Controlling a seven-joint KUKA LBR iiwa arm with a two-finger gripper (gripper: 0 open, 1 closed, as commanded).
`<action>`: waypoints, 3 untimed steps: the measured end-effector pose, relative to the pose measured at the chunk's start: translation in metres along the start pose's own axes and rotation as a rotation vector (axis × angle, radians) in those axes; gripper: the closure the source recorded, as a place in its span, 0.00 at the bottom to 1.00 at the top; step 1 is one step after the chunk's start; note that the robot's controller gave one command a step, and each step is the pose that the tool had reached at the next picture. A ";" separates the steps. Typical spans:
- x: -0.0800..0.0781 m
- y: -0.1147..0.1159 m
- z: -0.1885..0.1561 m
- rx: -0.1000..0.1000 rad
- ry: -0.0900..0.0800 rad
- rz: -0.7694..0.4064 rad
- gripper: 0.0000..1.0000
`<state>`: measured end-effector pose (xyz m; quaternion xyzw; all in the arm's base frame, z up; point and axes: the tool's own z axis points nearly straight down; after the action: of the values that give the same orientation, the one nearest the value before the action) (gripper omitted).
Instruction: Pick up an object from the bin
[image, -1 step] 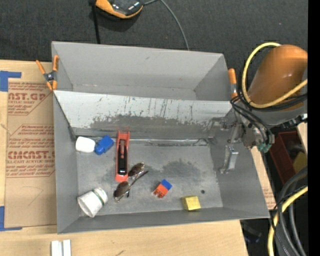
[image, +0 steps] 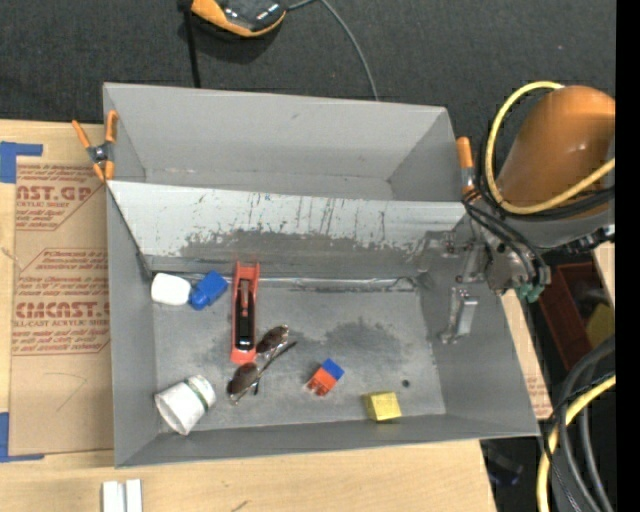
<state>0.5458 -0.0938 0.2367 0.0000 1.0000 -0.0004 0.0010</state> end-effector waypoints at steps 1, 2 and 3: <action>-0.009 0.008 0.039 0.002 -0.007 -0.019 0.00; -0.004 0.045 0.069 -0.001 0.006 -0.003 0.00; -0.010 0.052 0.091 0.000 -0.006 -0.137 0.00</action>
Offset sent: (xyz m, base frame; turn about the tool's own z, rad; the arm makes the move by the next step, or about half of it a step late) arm 0.0036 0.0597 -0.0675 0.0042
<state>0.5564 -0.0423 0.1460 -0.0684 0.9977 -0.0006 0.0037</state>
